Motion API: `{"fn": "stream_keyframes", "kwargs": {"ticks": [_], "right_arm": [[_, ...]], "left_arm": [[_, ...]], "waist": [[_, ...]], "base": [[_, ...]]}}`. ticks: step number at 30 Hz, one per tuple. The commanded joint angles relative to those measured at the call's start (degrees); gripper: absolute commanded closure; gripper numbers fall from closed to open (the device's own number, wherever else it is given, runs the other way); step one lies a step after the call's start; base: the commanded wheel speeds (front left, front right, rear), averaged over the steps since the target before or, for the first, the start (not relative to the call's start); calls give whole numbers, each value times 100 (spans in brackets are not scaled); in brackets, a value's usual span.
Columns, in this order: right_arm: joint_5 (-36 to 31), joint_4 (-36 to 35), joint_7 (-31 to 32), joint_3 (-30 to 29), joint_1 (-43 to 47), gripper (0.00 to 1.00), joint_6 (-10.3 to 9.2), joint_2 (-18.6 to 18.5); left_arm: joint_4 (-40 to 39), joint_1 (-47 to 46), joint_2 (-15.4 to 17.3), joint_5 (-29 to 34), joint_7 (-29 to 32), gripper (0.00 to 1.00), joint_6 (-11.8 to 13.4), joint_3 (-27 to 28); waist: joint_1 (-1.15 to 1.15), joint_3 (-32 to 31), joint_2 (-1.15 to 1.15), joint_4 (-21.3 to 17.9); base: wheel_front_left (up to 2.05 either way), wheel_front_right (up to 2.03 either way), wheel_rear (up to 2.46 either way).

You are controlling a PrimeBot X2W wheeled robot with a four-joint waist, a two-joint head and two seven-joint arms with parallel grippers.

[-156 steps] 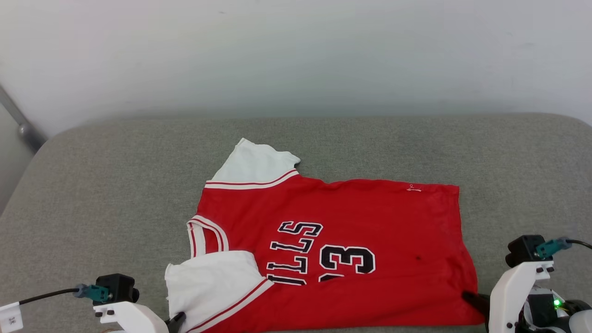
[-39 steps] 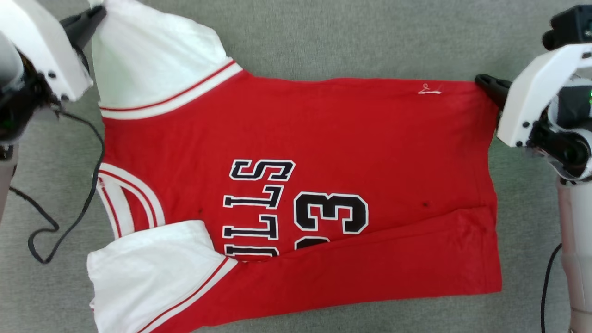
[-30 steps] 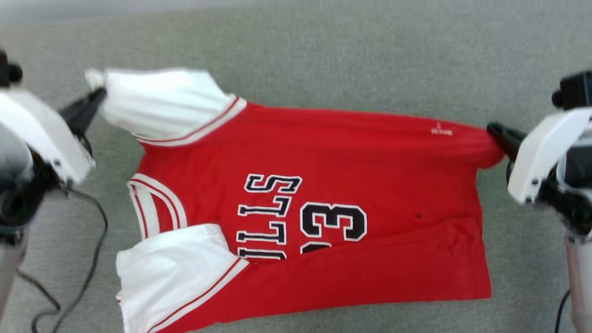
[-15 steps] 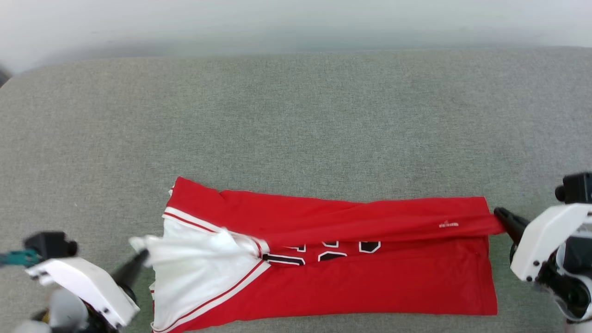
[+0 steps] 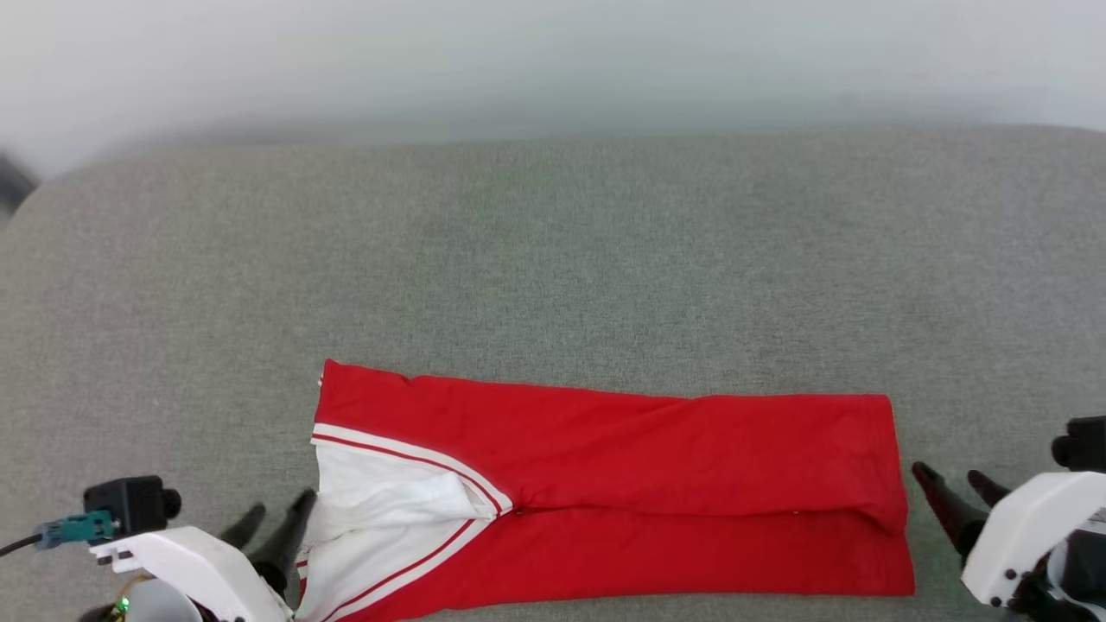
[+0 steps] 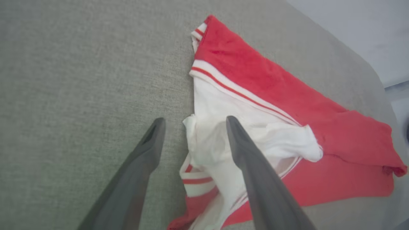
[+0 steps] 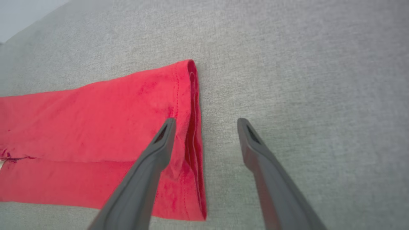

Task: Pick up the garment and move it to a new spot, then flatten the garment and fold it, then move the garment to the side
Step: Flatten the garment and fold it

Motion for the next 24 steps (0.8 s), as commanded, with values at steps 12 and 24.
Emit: {"fn": "stream_keyframes", "kwargs": {"ticks": [12,24], "right_arm": [[-328,-1095,1170,-513,195,0,-5,-276],[-537,-645,1973,-847,-26,0,-5,167]], "left_arm": [[-912,-269,-222,1276,-1332,0,680,1],[-1138,-847,-745,2476,-2512,0,639,-336]], "waist": [[1,-528,0,46],[1,-36,0,847]], "base": [[0,0,0],[0,0,0]]}}
